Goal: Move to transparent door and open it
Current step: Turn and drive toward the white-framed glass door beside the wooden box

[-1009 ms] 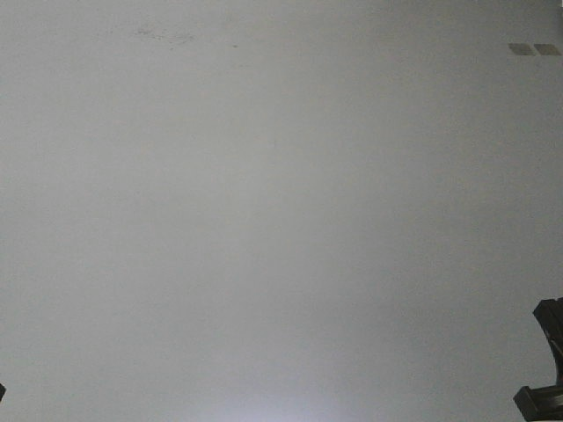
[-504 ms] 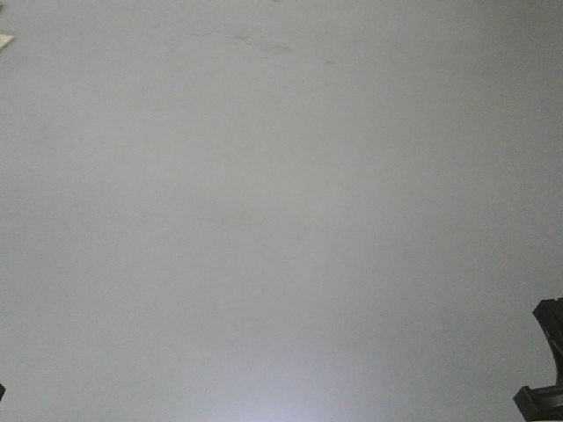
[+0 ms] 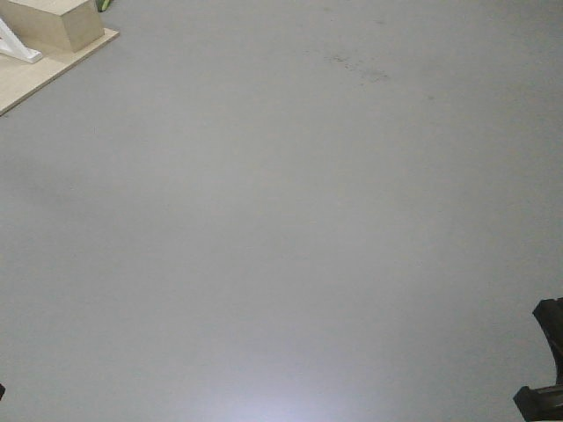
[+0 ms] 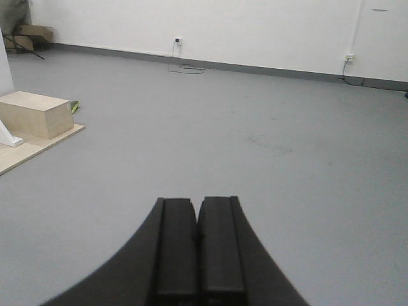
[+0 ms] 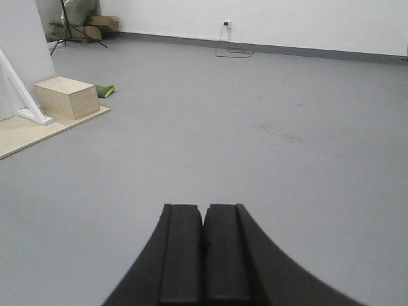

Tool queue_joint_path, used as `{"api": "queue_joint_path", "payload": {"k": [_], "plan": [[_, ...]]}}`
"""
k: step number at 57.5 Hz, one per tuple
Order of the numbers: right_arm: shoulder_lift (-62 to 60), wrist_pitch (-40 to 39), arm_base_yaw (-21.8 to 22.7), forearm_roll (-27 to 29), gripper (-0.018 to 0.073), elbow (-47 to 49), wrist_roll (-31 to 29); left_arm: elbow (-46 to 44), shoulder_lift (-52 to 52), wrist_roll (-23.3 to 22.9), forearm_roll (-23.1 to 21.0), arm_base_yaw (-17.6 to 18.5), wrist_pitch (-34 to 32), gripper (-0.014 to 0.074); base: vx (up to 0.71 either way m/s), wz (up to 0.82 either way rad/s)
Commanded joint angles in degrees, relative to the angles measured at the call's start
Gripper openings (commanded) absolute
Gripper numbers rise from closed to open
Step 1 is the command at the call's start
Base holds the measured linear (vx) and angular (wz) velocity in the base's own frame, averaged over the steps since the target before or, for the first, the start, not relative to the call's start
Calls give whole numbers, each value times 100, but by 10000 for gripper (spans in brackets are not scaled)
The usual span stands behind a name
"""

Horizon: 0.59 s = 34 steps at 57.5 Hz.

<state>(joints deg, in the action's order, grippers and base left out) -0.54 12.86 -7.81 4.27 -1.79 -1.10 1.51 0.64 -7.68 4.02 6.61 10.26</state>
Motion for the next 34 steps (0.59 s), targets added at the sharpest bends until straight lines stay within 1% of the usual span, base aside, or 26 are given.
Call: {"api": "queue_joint_path", "payload": {"k": [1, 11, 34], "plan": [[-83, -458, 40, -10, 2, -72, -15, 175, 75, -19, -19, -5, -458, 4, 44, 25], [-83, -458, 40, -10, 2, -72, -15, 175, 75, -19, -19, -5, -458, 4, 46, 17], [-83, -458, 40, -10, 2, -72, -15, 175, 75, -19, -19, -5, -458, 4, 48, 9]]}}
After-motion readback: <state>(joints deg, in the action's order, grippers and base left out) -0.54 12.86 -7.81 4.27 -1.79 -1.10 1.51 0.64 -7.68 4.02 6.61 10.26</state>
